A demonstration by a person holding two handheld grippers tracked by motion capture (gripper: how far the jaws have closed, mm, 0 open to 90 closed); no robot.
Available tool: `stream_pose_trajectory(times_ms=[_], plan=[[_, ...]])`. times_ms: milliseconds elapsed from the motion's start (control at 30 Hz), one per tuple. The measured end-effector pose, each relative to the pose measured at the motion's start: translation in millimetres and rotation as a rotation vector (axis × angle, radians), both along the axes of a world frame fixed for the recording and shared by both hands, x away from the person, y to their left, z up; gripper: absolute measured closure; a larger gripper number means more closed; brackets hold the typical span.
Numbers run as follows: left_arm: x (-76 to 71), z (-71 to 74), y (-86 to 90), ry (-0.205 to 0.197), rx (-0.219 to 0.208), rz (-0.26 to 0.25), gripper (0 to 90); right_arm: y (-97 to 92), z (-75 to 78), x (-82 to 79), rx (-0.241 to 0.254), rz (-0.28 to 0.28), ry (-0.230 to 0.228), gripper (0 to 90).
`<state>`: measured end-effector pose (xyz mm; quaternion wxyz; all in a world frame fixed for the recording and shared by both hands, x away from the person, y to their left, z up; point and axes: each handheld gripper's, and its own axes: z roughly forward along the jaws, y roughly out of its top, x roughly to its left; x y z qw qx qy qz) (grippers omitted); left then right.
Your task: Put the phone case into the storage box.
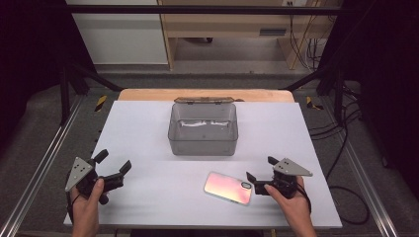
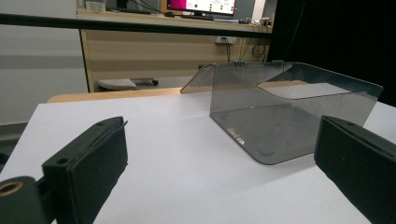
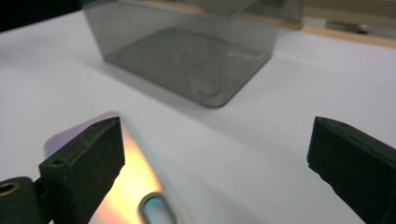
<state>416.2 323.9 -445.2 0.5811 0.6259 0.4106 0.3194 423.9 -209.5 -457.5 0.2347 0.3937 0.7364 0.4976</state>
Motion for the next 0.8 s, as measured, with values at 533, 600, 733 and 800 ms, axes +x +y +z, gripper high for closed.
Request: stream_pose_trajectory(times_ms=[533,600,733,800], plan=[[0.2,-0.3,-0.7,0.006,0.003,-0.004,2.9,19.9,-11.4,12.6,-0.132,-0.028,0.114,59.6],[0.3,-0.4,-0.5,0.007,0.003,-0.003,2.9,22.4,-15.2,13.2,-0.156,-0.012,0.139,69.7],[0.6,-0.7,-0.2,0.011,0.0,-0.003,2.9,25.3,-22.0,15.3,-0.207,0.013,0.177,79.6],[0.5,-0.7,-0.2,0.011,0.0,-0.003,2.9,23.8,-24.6,16.3,-0.209,0.021,0.202,82.6]])
